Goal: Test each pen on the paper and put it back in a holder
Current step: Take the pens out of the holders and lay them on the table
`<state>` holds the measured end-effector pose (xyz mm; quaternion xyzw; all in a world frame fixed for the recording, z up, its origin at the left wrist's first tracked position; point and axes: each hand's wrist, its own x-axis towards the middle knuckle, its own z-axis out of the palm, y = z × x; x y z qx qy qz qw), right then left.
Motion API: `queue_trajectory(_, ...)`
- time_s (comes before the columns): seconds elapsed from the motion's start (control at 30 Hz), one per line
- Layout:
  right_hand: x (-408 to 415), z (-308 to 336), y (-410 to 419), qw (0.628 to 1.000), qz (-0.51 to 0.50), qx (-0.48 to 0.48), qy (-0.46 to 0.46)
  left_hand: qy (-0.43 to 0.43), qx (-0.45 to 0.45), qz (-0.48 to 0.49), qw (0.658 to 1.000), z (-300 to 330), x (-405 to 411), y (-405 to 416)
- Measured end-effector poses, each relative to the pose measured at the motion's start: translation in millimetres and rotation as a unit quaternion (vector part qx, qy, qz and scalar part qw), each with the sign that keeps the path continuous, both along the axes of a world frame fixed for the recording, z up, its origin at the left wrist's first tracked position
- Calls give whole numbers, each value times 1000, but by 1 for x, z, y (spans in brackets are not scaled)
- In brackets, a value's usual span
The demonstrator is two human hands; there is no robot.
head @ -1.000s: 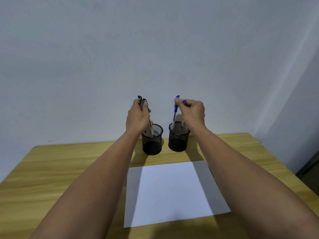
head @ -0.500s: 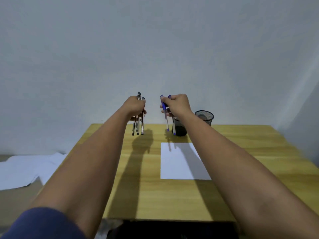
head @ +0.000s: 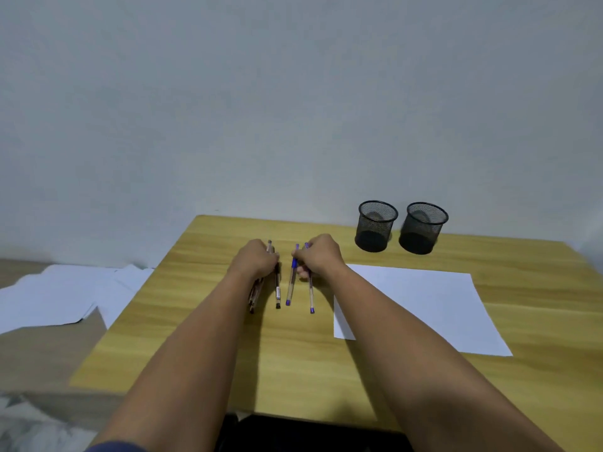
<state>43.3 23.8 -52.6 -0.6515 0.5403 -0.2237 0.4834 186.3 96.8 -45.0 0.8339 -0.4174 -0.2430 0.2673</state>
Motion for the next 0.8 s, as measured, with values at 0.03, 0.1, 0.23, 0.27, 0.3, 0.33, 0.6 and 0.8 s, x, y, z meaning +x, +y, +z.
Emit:
queue_trajectory(0.03,2,-3,0,1000,6,-12,20,-18,-4,2,1000,-2,1,0)
queue_trajectory(0.1,5,-6,2,997,12,-48,65,-40,-25,10,999,-6,1,3)
queue_trajectory(0.23,6,-5,4,988,6,-109,111,-25,-73,16,997,-10,2,5)
queue_trajectory(0.27,5,-3,6,986,9,-117,118,-22,-78,15,997,-10,3,7)
queue_trajectory(0.3,4,-3,7,984,14,-126,123,-21,-77,15,997,-9,4,8)
queue_trajectory(0.33,3,-1,9,982,19,-132,131,-21,-75,13,997,-8,5,10)
queue_trajectory(0.6,-15,3,25,965,39,-160,204,-58,-35,4,998,-7,14,32)
queue_trajectory(0.8,-24,2,37,967,19,-143,210,-72,-21,-8,997,-10,6,38)
